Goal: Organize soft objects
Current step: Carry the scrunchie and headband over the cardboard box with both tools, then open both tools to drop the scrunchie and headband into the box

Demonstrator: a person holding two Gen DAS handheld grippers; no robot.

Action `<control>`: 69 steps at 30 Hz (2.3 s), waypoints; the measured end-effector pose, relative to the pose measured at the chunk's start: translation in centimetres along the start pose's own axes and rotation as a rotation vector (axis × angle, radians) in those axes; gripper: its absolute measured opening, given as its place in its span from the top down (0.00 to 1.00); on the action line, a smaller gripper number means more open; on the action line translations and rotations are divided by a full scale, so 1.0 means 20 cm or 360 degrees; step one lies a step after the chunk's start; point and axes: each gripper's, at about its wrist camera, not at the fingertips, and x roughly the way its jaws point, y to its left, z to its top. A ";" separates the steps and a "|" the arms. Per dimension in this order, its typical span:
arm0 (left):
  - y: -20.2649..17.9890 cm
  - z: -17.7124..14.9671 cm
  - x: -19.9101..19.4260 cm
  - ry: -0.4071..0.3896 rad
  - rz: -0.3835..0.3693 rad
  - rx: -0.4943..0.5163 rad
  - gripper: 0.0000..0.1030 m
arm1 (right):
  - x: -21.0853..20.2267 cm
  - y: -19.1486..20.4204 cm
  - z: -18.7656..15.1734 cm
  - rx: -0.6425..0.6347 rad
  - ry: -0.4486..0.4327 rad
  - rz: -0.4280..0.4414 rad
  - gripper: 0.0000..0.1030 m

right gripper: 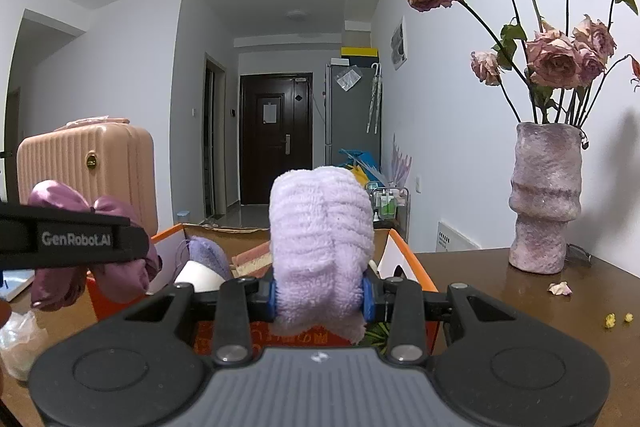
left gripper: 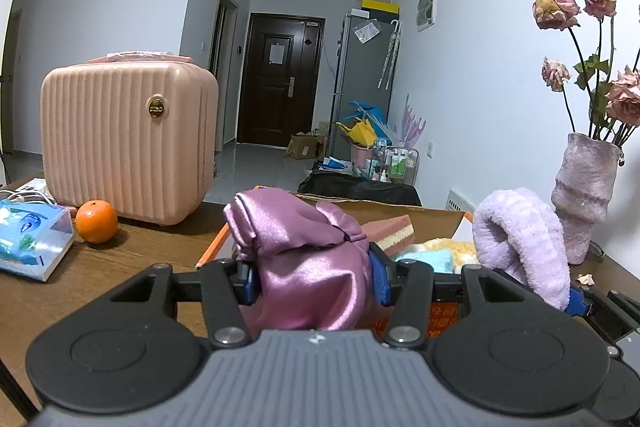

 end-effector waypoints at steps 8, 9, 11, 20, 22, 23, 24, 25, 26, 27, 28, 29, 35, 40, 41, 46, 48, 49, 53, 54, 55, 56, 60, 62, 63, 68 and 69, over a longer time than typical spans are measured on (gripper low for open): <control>-0.01 0.03 0.07 -0.0010 -0.0005 0.0001 0.50 | 0.09 -0.01 0.02 0.0001 -0.0012 -0.0004 0.65; -0.01 0.03 0.07 -0.0011 -0.0004 0.0002 0.50 | 0.10 -0.01 0.02 0.0000 -0.0014 -0.0006 0.65; -0.01 0.03 0.09 -0.0011 -0.0004 0.0000 0.50 | 0.12 -0.02 0.02 0.0000 -0.0020 -0.0007 0.65; -0.02 0.06 0.17 -0.0023 0.0005 0.0002 0.50 | 0.21 -0.02 0.04 -0.0015 -0.0031 -0.0007 0.65; -0.02 0.07 0.19 -0.0029 0.0010 0.0006 0.50 | 0.22 -0.02 0.04 -0.0018 -0.0034 -0.0009 0.65; -0.02 0.07 0.21 -0.0029 0.0011 0.0006 0.50 | 0.23 -0.02 0.04 -0.0020 -0.0035 -0.0009 0.65; -0.02 0.07 0.22 -0.0030 0.0012 0.0005 0.50 | 0.24 -0.02 0.05 -0.0022 -0.0036 -0.0010 0.65; -0.02 0.08 0.23 -0.0032 0.0014 0.0005 0.50 | 0.25 -0.02 0.05 -0.0024 -0.0037 -0.0010 0.65; -0.02 0.08 0.24 -0.0034 0.0016 0.0005 0.50 | 0.25 -0.01 0.05 -0.0026 -0.0038 -0.0011 0.65; -0.02 0.08 0.25 -0.0034 0.0017 0.0005 0.50 | 0.26 -0.01 0.05 -0.0028 -0.0039 -0.0012 0.65; -0.02 0.08 0.26 -0.0035 0.0018 0.0006 0.50 | 0.27 -0.01 0.05 -0.0030 -0.0041 -0.0013 0.65; -0.02 0.09 0.26 -0.0037 0.0020 0.0007 0.50 | 0.28 -0.02 0.05 -0.0031 -0.0042 -0.0013 0.65; -0.03 0.10 0.31 -0.0047 0.0027 0.0015 0.50 | 0.31 -0.01 0.06 -0.0029 -0.0041 -0.0017 0.65; -0.03 0.10 0.33 -0.0049 0.0031 0.0020 0.50 | 0.37 -0.02 0.07 -0.0013 -0.0024 -0.0008 0.65; -0.03 0.10 0.33 -0.0050 0.0031 0.0020 0.50 | 0.38 -0.02 0.07 -0.0012 -0.0024 -0.0011 0.65; -0.03 0.11 0.38 -0.0050 0.0033 0.0014 0.50 | 0.42 -0.02 0.08 -0.0006 -0.0016 -0.0010 0.65; -0.03 0.11 0.38 -0.0050 0.0033 0.0013 0.50 | 0.44 -0.02 0.08 -0.0003 -0.0012 -0.0012 0.65; -0.03 0.12 0.39 -0.0050 0.0037 0.0013 0.50 | 0.45 -0.02 0.09 0.0002 -0.0006 -0.0010 0.65; -0.03 0.13 0.43 -0.0059 0.0048 0.0017 0.50 | 0.50 -0.04 0.11 0.0019 0.0033 0.0008 0.65; -0.03 0.13 0.44 -0.0064 0.0052 0.0019 0.50 | 0.51 -0.05 0.12 0.0018 0.0047 0.0008 0.65; -0.02 0.14 0.45 -0.0067 0.0055 0.0020 0.50 | 0.52 -0.05 0.13 0.0017 0.0059 0.0009 0.65; -0.03 0.14 0.46 -0.0069 0.0058 0.0021 0.50 | 0.54 -0.05 0.13 0.0014 0.0077 0.0013 0.65; -0.03 0.15 0.49 -0.0071 0.0069 0.0024 0.50 | 0.60 -0.04 0.15 -0.0004 0.0142 0.0019 0.65; -0.03 0.15 0.51 -0.0077 0.0078 0.0033 0.50 | 0.63 -0.04 0.16 -0.0013 0.0164 0.0019 0.65; -0.03 0.15 0.52 -0.0079 0.0082 0.0035 0.50 | 0.64 -0.04 0.16 -0.0016 0.0178 0.0019 0.65; -0.03 0.15 0.57 -0.0065 0.0102 0.0044 0.50 | 0.70 -0.05 0.16 -0.0024 0.0221 0.0011 0.65; -0.03 0.15 0.58 -0.0060 0.0108 0.0046 0.50 | 0.71 -0.05 0.16 -0.0020 0.0229 0.0014 0.65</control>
